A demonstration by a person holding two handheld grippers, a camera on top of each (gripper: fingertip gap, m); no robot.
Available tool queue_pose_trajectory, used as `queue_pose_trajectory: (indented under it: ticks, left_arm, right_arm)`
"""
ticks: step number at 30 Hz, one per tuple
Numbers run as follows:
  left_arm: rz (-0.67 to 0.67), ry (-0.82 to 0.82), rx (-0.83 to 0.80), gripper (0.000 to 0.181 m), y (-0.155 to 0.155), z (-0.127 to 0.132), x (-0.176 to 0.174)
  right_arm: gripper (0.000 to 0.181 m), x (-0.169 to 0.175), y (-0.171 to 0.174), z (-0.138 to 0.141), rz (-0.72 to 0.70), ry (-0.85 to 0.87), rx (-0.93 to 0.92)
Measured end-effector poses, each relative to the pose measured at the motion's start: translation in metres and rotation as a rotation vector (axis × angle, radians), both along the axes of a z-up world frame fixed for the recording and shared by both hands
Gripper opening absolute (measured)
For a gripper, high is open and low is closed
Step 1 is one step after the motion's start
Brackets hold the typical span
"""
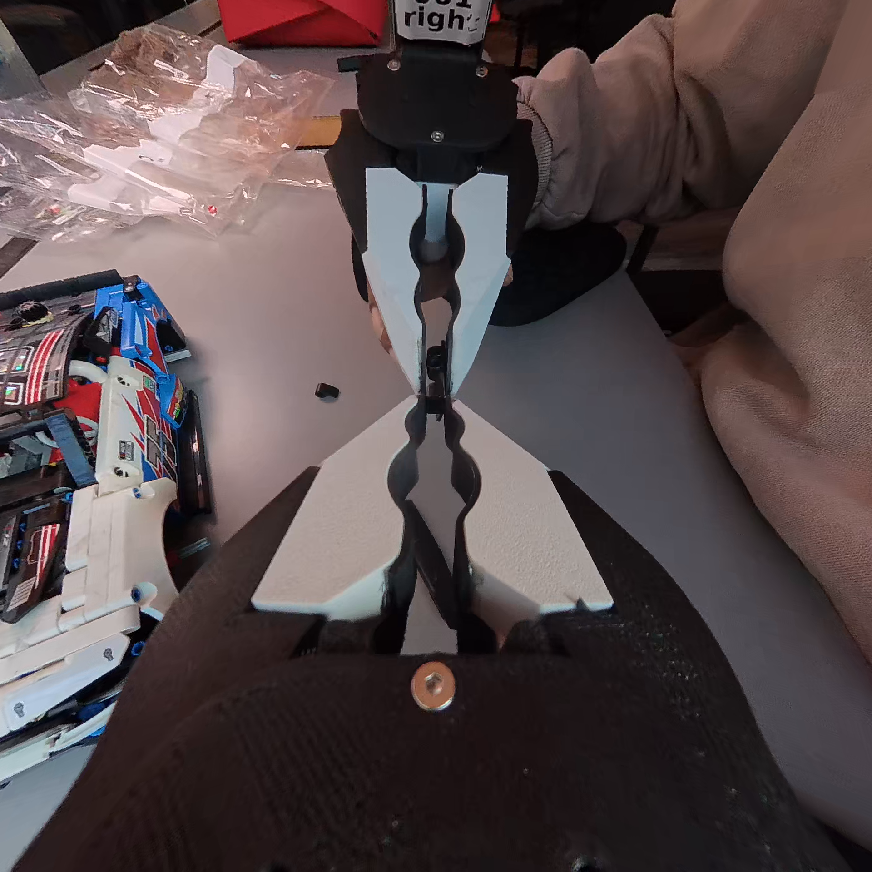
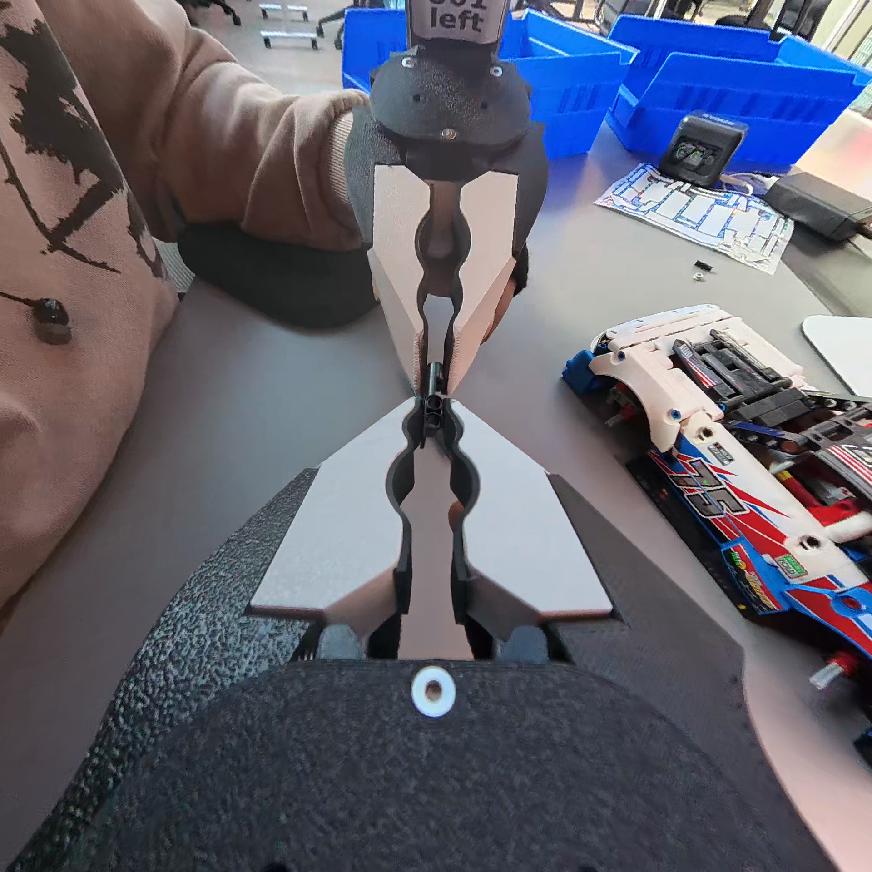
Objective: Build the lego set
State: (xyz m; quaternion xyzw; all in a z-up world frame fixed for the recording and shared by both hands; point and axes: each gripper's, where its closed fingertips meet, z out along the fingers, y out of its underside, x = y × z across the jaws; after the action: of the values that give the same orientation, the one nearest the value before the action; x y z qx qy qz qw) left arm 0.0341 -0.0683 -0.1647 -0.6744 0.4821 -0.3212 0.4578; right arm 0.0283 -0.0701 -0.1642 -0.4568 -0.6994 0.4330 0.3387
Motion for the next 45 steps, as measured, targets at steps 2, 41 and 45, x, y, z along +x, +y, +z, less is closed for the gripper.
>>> queue_pose_trajectory:
  ticks: [2, 41, 45]
  left_arm:
    - [0.009, -0.006, -0.014, 0.006, 0.001, -0.001, 0.000]
    - [0.226, 0.563, 0.233, 0.009, -0.002, -0.072, -0.020]
    - [0.208, 0.565, 0.315, 0.009, -0.003, -0.072, -0.018]
  right_arm:
    - [0.005, 0.000, 0.002, 0.001, -0.006, 0.014, -0.017]
    - [0.005, 0.019, 0.016, -0.066, -0.019, -0.329, 0.142]
    - [0.005, 0.019, 0.026, -0.055, -0.053, -0.304, 0.135]
